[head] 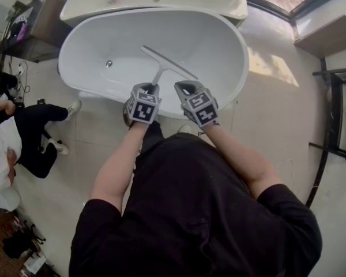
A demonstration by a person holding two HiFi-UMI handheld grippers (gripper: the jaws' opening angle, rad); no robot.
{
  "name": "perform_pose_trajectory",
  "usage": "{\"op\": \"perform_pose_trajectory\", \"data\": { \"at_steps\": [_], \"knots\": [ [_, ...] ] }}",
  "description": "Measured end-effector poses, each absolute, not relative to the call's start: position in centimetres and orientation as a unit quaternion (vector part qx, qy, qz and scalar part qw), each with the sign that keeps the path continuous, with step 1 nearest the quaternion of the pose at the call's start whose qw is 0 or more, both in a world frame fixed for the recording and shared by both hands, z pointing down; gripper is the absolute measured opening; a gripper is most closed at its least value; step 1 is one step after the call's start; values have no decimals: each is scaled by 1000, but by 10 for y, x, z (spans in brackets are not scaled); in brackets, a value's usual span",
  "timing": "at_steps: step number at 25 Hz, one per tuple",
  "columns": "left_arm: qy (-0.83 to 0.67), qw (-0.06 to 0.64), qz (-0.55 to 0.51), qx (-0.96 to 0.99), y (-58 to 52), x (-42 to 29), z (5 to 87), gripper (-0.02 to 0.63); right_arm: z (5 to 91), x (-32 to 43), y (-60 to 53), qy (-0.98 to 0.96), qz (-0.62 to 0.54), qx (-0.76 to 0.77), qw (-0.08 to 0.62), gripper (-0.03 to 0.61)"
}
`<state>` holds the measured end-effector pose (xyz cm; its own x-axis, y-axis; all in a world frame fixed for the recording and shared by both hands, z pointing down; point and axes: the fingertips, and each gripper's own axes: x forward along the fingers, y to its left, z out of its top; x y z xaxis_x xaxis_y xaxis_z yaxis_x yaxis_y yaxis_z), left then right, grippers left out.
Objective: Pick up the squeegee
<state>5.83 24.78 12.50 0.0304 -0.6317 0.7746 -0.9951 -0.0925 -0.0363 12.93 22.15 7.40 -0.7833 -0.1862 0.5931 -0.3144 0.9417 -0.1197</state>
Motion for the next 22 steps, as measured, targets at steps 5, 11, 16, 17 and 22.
{"op": "perform_pose_trajectory", "data": {
  "at_steps": [5, 11, 16, 17, 22],
  "knots": [
    [-624, 273, 324, 657, 259, 64, 121, 77, 68, 134, 231, -942, 95, 128, 296, 5],
    [-632, 269, 320, 653, 267, 59, 118, 77, 67, 131, 239, -943, 90, 128, 295, 3],
    [-632, 266, 316, 656, 267, 60, 116, 77, 65, 133, 243, -943, 87, 127, 294, 3],
    [-633, 266, 315, 655, 268, 60, 115, 78, 64, 133, 243, -944, 87, 127, 293, 3],
    [-640, 266, 315, 648, 269, 59, 112, 77, 63, 137, 246, -945, 85, 127, 290, 3]
  ]
}}
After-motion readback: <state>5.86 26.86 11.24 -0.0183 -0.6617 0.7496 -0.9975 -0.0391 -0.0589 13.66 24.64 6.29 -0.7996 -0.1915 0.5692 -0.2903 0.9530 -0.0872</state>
